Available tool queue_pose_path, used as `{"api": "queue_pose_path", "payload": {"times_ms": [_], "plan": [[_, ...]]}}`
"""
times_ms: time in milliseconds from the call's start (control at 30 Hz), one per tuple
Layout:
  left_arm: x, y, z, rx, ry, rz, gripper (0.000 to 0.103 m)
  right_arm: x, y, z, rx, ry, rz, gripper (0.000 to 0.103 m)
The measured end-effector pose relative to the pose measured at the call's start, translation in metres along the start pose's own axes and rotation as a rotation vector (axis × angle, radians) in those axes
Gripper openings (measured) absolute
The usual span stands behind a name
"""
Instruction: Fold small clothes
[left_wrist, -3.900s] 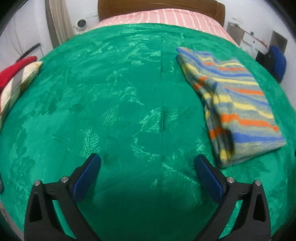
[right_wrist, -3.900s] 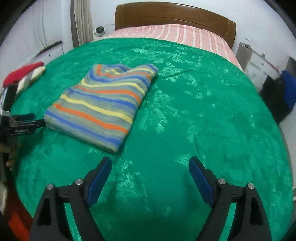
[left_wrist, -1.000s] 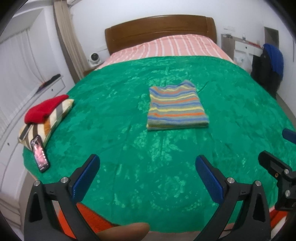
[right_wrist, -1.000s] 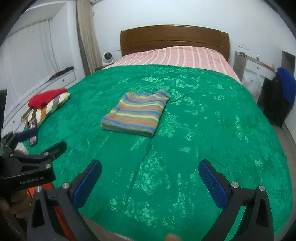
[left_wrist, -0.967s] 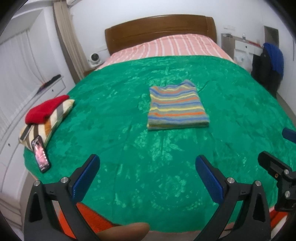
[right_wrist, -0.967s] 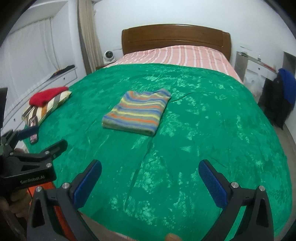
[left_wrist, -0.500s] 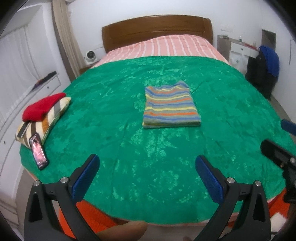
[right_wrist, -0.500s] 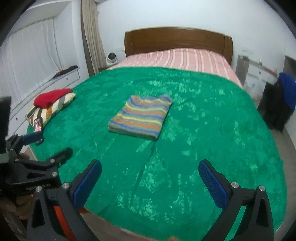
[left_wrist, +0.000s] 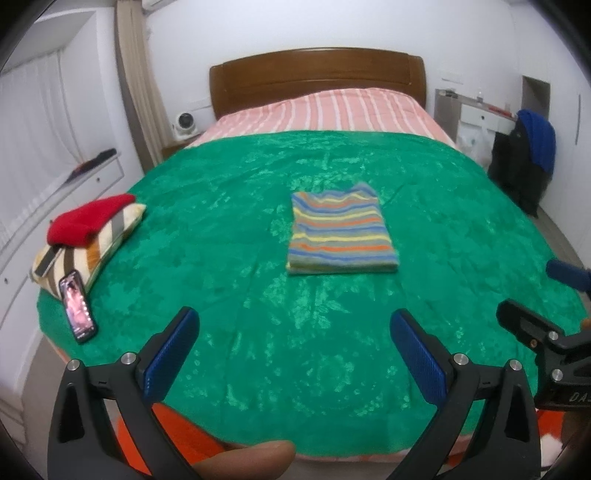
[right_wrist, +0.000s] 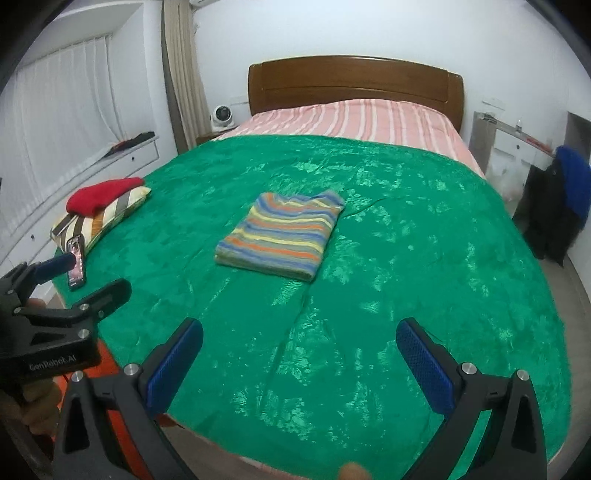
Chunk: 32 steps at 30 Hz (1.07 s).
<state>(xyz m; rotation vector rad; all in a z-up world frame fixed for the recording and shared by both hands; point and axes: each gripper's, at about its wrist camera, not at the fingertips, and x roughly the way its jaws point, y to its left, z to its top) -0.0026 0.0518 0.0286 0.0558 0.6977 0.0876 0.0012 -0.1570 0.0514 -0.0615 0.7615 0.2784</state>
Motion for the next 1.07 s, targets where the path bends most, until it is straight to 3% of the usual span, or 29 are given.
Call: {"api": "queue_pose_path", "payload": {"times_ms": [433,900,1067], "plan": [[0.021,-0.008,-0.003,0.012,0.081,0.024,0.103,-0.001,0.008,0.003,-0.018,0.027,-0.093,0.103],[0.024,-0.012,-0.007,0.011,0.098,-0.045,0.103,0.001,-0.002,-0.003,-0.007,0.045,-0.138,0.103],[0.018,-0.014,-0.007,0.011,0.067,-0.017,0.103,0.001,-0.002,-0.004,-0.002,0.041,-0.137,0.103]]}}
